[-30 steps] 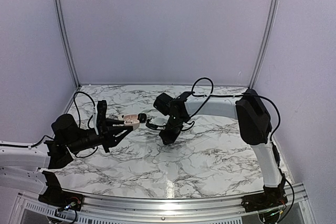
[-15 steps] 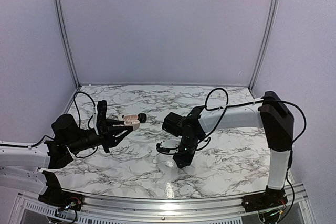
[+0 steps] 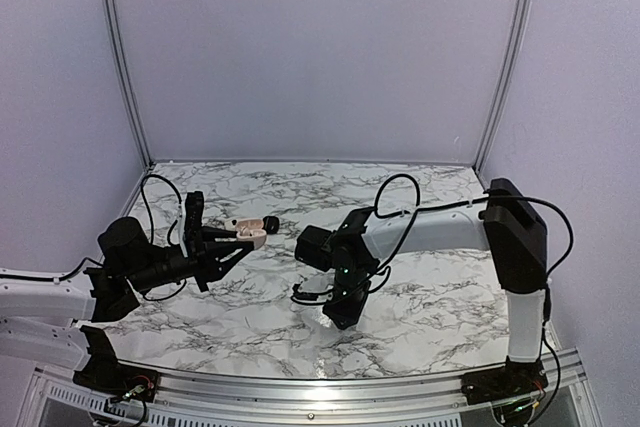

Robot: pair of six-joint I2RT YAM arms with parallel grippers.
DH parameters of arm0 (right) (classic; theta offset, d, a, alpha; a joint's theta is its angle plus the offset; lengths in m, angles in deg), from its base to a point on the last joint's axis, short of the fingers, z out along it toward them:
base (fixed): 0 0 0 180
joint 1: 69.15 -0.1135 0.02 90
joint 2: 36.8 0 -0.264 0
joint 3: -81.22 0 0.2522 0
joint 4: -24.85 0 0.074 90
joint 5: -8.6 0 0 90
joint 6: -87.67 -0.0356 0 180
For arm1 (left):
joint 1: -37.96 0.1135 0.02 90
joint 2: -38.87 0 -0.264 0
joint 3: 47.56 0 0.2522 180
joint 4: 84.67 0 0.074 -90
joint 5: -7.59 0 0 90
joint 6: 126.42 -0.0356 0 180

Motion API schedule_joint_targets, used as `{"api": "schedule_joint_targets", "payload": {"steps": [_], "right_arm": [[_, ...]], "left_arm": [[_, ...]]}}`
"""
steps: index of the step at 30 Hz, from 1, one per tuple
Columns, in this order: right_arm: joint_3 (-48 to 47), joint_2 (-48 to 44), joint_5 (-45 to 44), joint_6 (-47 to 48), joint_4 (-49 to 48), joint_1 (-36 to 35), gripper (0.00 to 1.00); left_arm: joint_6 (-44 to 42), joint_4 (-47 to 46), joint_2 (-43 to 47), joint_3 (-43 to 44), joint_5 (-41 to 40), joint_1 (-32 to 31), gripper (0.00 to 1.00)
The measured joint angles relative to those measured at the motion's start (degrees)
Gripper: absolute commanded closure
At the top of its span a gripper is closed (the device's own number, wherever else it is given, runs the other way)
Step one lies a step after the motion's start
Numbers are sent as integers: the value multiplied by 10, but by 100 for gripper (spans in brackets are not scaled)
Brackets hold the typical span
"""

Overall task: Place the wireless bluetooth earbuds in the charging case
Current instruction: Pick up the right earbud from the center of the board.

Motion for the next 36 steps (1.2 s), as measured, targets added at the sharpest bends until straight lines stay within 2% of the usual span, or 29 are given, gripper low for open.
{"api": "schedule_joint_targets", "payload": {"steps": [10,24,28,32,36], "right_arm": [[-31,21,-33,-10,37,-9,76],[-40,21,-40,-14,40,-12,90],[-48,19,-43,-14,24,-10,91],[-50,-18,-54,-14,-16,0,91],[-48,-109,-70,-12,-91,20,91]], "left_arm": [[0,0,0,0,0,0,100],[0,0,0,0,4,0,100],[0,0,0,0,4,0,100],[-3,0,6,0,4,0,100],[-9,0,13,0,11,0,100]]}}
